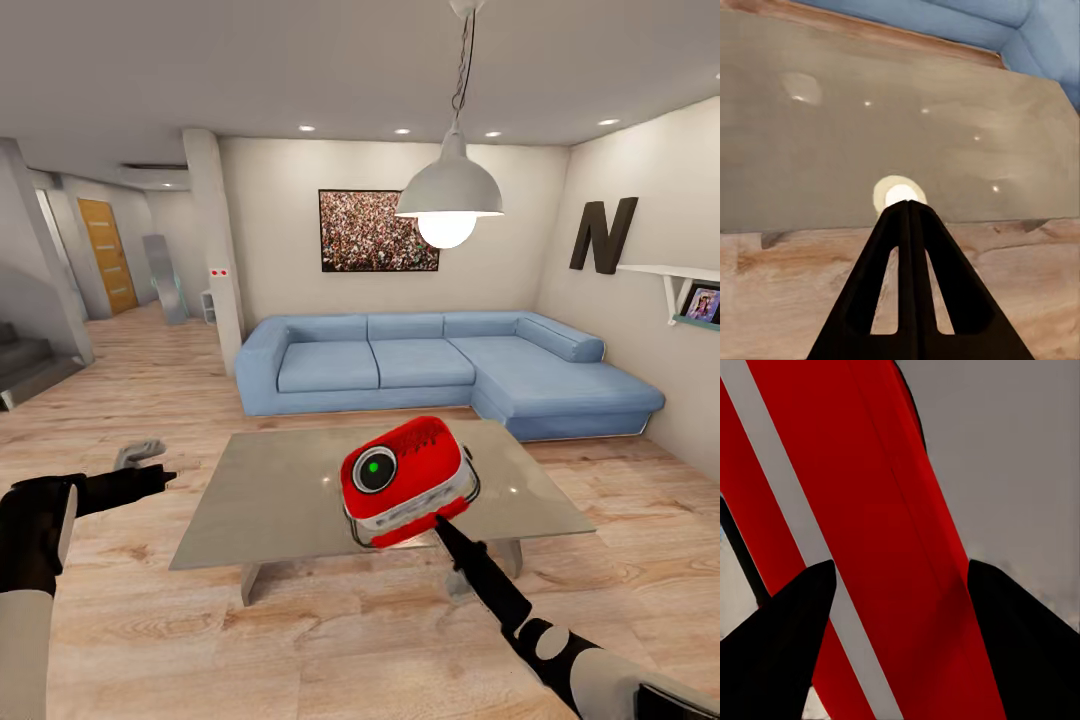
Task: Turn on the radio receiver that's on the table in the living room.
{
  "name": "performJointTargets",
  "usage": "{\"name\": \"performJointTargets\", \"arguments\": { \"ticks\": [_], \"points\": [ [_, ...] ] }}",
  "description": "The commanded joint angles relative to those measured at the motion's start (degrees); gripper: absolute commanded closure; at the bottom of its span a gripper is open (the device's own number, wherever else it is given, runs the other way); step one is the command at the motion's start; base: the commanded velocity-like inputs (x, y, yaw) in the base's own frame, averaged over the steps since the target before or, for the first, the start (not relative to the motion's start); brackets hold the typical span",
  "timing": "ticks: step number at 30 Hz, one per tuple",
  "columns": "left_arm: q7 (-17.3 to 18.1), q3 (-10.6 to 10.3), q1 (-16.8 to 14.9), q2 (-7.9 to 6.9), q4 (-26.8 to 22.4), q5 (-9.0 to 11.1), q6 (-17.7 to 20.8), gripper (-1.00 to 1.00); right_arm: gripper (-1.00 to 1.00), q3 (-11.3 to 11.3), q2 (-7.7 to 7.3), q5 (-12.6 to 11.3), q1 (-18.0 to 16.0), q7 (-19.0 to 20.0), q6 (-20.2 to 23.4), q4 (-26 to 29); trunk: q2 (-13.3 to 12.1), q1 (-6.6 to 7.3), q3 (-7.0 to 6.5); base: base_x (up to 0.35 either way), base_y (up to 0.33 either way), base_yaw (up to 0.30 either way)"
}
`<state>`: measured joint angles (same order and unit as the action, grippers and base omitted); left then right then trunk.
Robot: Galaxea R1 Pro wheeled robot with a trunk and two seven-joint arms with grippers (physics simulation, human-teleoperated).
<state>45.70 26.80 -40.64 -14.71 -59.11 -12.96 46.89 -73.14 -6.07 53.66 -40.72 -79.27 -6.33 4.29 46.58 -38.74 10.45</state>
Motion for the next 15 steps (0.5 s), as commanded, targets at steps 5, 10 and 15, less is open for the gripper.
{"name": "performJointTargets", "arguments": {
  "ticks": [5,10,15],
  "points": [
    [-5.3,1.2,0.0,0.33,4.0,0.3,-6.3,1.0,1.0,-0.2,-0.15,-7.1,-0.9,5.0,-1.8,0.7,0.0,0.0,0.0,0.0,0.0,0.0],
    [-6.3,1.3,0.0,0.53,11.1,0.3,-14.0,1.0,1.0,-0.1,-0.17,-21.4,-1.5,17.4,-2.0,6.4,0.0,0.0,0.0,0.0,0.0,0.0],
    [-6.4,1.3,0.0,2.32,15.0,0.3,-18.2,1.0,1.0,4.6,-0.17,-35.0,-2.5,31.0,-2.0,13.3,0.0,0.0,0.0,0.0,0.0,0.0]
  ]
}}
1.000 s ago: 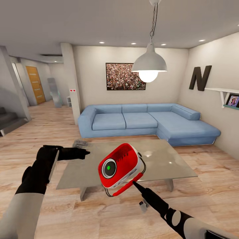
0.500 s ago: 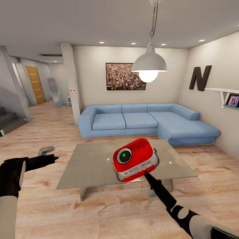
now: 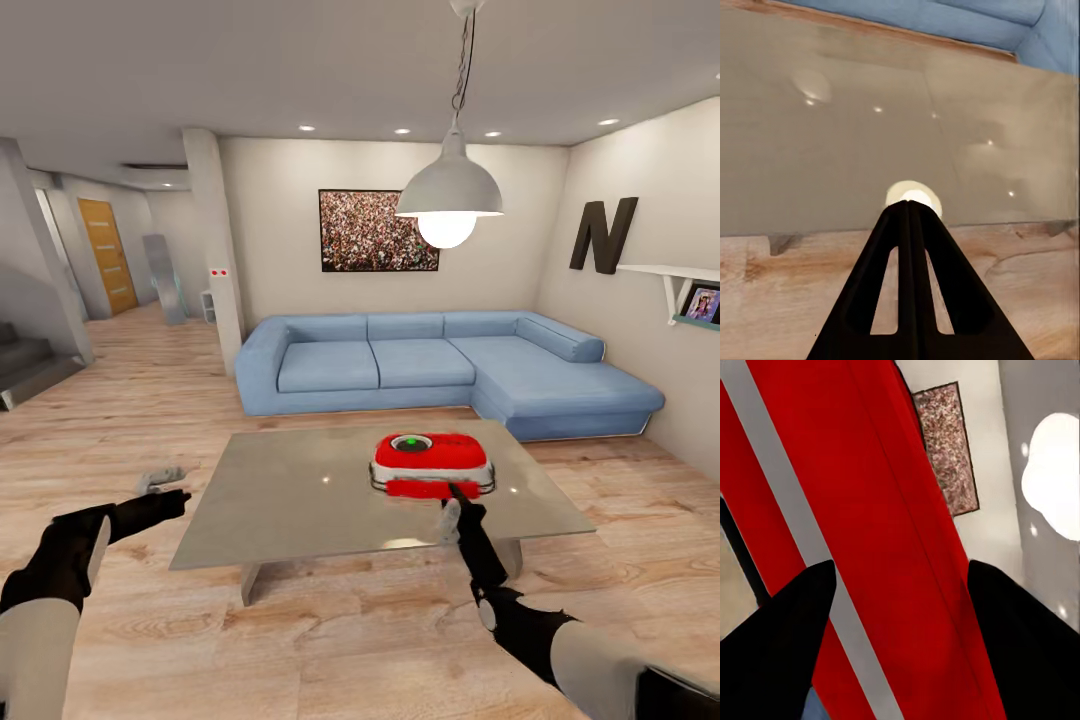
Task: Turn on the radio receiver that's on the table in the living room.
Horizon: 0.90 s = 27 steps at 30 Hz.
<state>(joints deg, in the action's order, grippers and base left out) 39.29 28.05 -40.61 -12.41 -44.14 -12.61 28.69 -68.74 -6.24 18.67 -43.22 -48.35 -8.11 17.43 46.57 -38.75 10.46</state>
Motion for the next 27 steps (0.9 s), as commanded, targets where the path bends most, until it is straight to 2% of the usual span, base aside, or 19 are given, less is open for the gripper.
{"name": "performJointTargets", "arguments": {
  "ticks": [1,2,3,5,10,11,12,13,15,16,17,18,20,23,26,27],
  "points": [
    [0.0,0.0,0.0,0.46,0.4,0.0,-0.8,1.0,1.0,2.8,0.0,-1.1,-0.2,2.8,-0.2,1.3,0.0,0.01,-0.01,0.0,0.0,0.0],
    [0.0,0.0,0.0,0.88,1.1,0.0,-1.7,1.0,1.0,5.9,-0.03,-1.8,-0.3,5.9,-0.2,2.7,0.0,0.01,-0.01,0.0,0.0,0.0],
    [0.0,0.0,0.0,1.35,2.4,0.0,-2.9,1.0,1.0,11.3,-0.19,-2.4,-0.4,11.4,-0.2,5.1,0.0,0.01,-0.01,0.0,0.0,0.0],
    [0.0,0.0,0.0,1.7,4.1,0.0,-4.6,1.0,1.0,19.7,-0.42,-2.9,-0.4,20.6,-0.1,8.5,0.0,0.01,-0.01,0.0,0.0,0.0],
    [0.0,0.1,0.0,1.71,5.9,0.0,-6.9,1.0,1.0,45.3,-0.58,-3.1,-0.4,48.3,0.3,14.9,0.0,0.01,-0.01,0.0,0.0,0.0],
    [0.0,0.1,0.0,1.68,6.0,0.0,-7.0,1.0,1.0,51.4,-0.59,-3.1,-0.4,55.7,0.4,16.0,0.0,0.01,-0.01,0.0,0.0,0.0],
    [0.1,0.1,0.0,1.72,6.0,0.1,-7.0,1.0,1.0,54.5,-0.6,-3.0,-0.4,59.6,0.6,16.9,0.0,0.01,-0.01,0.0,0.0,0.0],
    [0.2,0.0,0.0,1.79,5.9,0.2,-6.9,1.0,1.0,56.7,-0.61,-3.0,-0.4,62.8,1.2,18.1,0.0,0.01,-0.01,0.0,0.0,0.0],
    [0.3,-0.5,0.0,1.98,5.8,0.3,-6.6,1.0,1.0,59.5,-0.6,-3.0,-0.4,66.5,4.8,21.2,0.0,0.01,-0.01,0.0,0.0,0.0],
    [0.4,-0.9,-0.1,2.34,5.5,0.4,-6.4,1.0,1.0,60.5,-0.61,-3.0,-0.4,67.9,10.0,23.7,0.0,0.01,-0.01,0.0,0.0,0.0],
    [0.4,-1.0,-0.2,2.74,4.9,0.4,-6.2,1.0,1.0,60.9,-0.6,-3.0,-0.4,68.4,14.3,25.4,0.0,0.01,-0.01,0.0,0.0,0.0],
    [0.4,-1.2,-0.3,3.61,3.1,0.4,-5.3,1.0,1.0,61.3,-0.61,-3.2,-0.4,69.0,20.8,28.3,0.0,0.01,-0.01,0.0,0.0,0.0],
    [0.3,-1.3,-0.4,5.05,-0.5,0.4,-2.1,1.0,1.0,61.7,-0.61,-3.5,-0.4,70.2,28.0,32.3,0.0,0.01,-0.01,0.0,0.0,0.0],
    [0.1,-1.4,-0.4,7.27,-7.2,0.3,3.3,1.0,1.0,63.3,-0.57,-4.1,-0.4,75.2,36.6,35.7,0.0,0.01,-0.01,0.0,0.0,0.0],
    [0.1,-1.4,-0.4,7.97,-10.3,0.2,5.0,1.0,1.0,64.5,-0.54,-3.9,-0.4,78.0,43.8,36.6,0.0,0.01,-0.01,0.0,0.0,0.0],
    [0.1,-1.4,-0.4,8.08,-10.6,0.2,5.1,1.0,1.0,64.7,-0.54,-3.8,-0.4,78.4,44.8,37.1,0.0,0.01,-0.01,0.0,0.0,0.0]
  ]
}}
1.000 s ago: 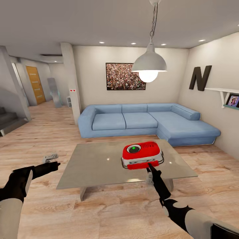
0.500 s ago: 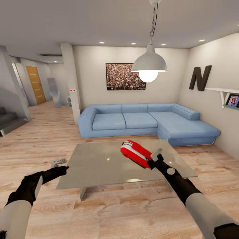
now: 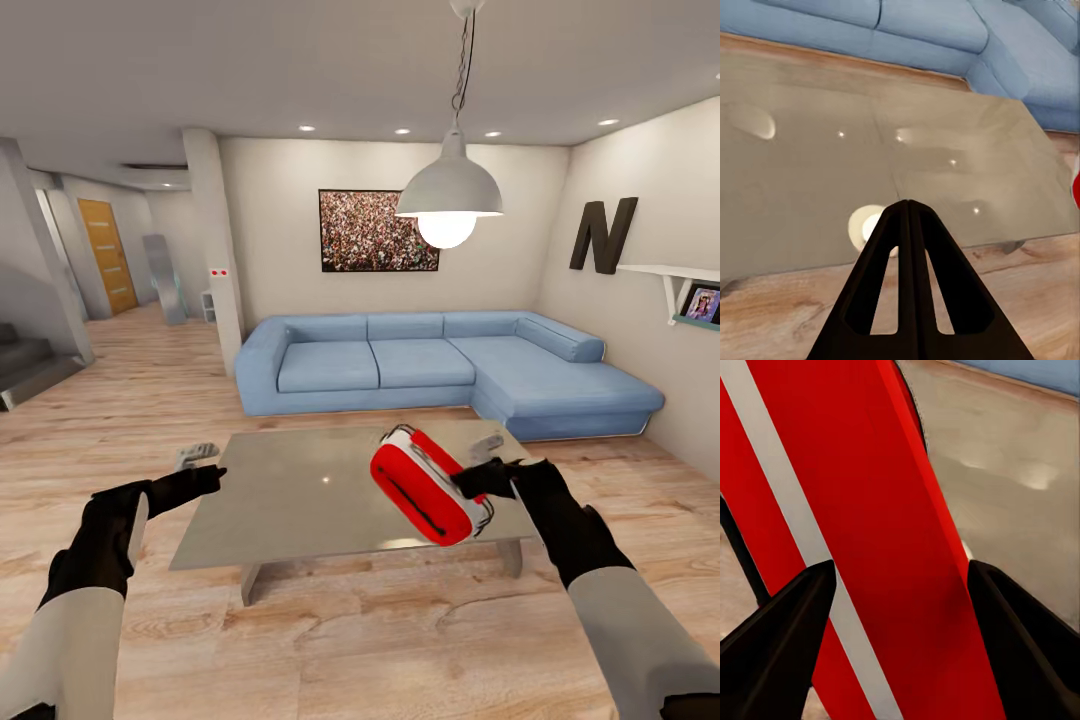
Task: Turn on the radio receiver that's on the table in the living room.
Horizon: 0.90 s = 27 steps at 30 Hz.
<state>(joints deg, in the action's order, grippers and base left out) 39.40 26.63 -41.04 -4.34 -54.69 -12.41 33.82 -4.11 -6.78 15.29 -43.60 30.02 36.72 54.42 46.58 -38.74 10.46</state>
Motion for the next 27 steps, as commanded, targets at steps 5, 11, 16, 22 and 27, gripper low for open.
{"name": "performJointTargets", "arguments": {
  "ticks": [5,11,16,22,27],
  "points": [
    [-0.1,0.4,0.0,1.18,-0.2,-0.1,0.3,1.0,1.0,0.3,0.01,-0.5,0.0,1.4,3.5,3.7,0.0,0.0,-0.01,0.0,0.0,0.0],
    [-3.5,-0.2,0.1,4.86,0.8,-0.2,0.3,1.0,1.0,0.1,0.25,1.7,-0.1,2.8,13.3,5.6,0.0,0.0,-0.01,0.0,0.0,0.0],
    [-6.0,-3.8,0.1,5.88,1.1,-0.2,0.3,1.0,1.0,0.1,0.62,5.2,-0.4,2.9,19.8,8.7,0.0,0.0,-0.01,0.0,0.0,0.0],
    [-6.9,-4.7,0.1,5.9,1.3,-0.2,0.3,1.0,1.0,0.1,0.8,5.7,-0.4,3.7,19.3,9.0,0.0,0.0,-0.01,0.0,0.0,0.0],
    [-7.0,-4.7,0.1,5.92,1.3,-0.2,0.3,1.0,1.0,0.0,0.8,5.6,-0.3,3.6,10.5,8.6,0.0,0.0,-0.01,0.0,0.0,0.0]
  ]
}}
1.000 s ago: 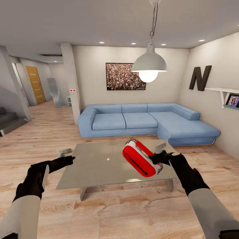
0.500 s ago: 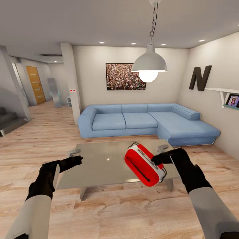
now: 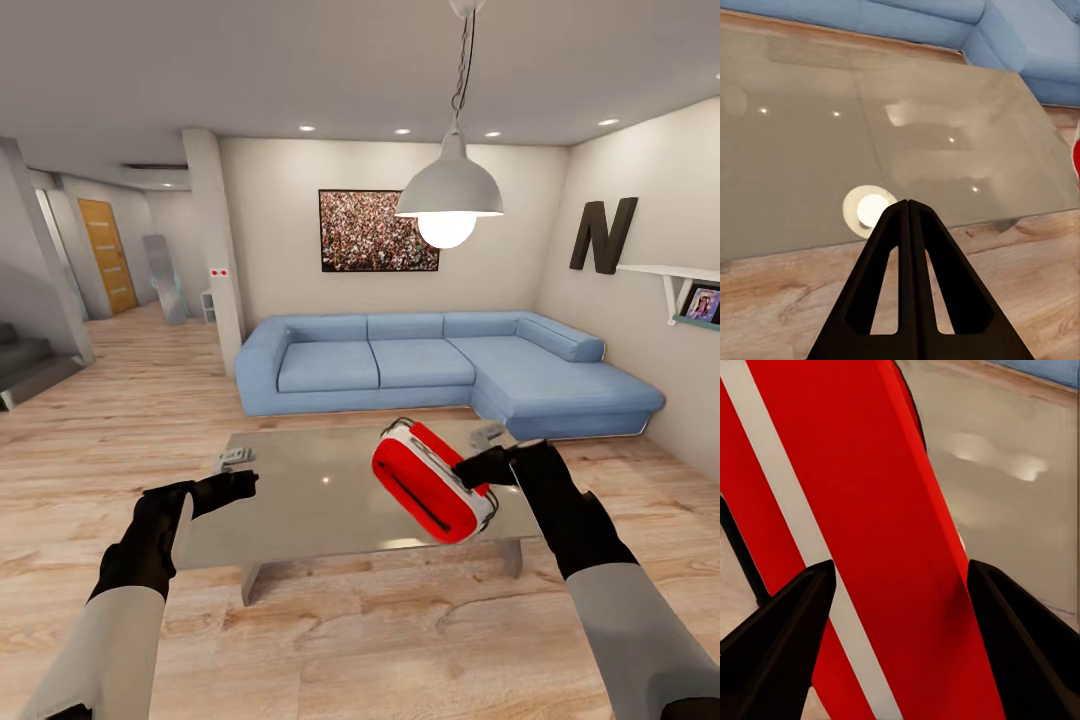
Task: Turn on the radio receiver that's on the table in the living room.
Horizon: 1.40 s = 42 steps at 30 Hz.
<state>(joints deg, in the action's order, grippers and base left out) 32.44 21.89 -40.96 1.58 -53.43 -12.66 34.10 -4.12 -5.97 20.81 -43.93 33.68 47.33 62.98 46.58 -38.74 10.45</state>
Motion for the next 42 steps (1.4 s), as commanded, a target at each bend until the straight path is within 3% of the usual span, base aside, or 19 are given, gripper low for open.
{"name": "performJointTargets", "arguments": {
  "ticks": [1,12,22,25,29,32,42],
  "points": [
    [0.0,0.0,0.0,-0.02,0.0,0.0,0.0,1.0,1.0,0.0,0.0,0.1,0.0,0.0,-0.7,0.0,0.0,0.0,0.0,0.0,0.0,0.0],
    [0.2,0.0,0.1,-0.35,0.0,0.1,0.0,1.0,1.0,-0.1,0.0,0.3,0.0,0.2,-0.9,0.0,0.0,0.0,0.0,0.02,0.0,0.0],
    [0.1,0.0,0.1,-0.1,0.0,0.0,0.1,1.0,1.0,0.0,0.0,0.6,0.0,-0.4,3.7,0.0,0.0,0.0,0.0,0.3,0.0,0.0],
    [0.1,0.0,0.1,-0.09,0.0,0.0,0.1,1.0,1.0,-0.1,0.0,2.0,0.0,-0.5,5.7,0.0,0.0,0.0,0.0,0.327,0.0,0.0],
    [0.1,0.0,0.1,-0.09,0.0,0.0,0.0,1.0,1.0,-2.1,0.0,4.9,0.0,-0.5,7.1,-0.1,0.0,0.0,0.0,0.327,0.0,0.0],
    [0.1,0.0,0.1,-0.09,0.0,0.0,0.0,1.0,1.0,-3.3,0.0,5.3,0.0,-0.5,7.4,-0.1,0.0,0.0,0.0,0.327,0.0,0.0],
    [0.0,0.0,0.1,-0.17,0.0,0.0,0.0,1.0,1.0,-3.7,0.0,5.4,0.0,-0.5,7.4,-0.5,0.0,0.0,0.0,0.327,0.0,0.0]
  ]
}}
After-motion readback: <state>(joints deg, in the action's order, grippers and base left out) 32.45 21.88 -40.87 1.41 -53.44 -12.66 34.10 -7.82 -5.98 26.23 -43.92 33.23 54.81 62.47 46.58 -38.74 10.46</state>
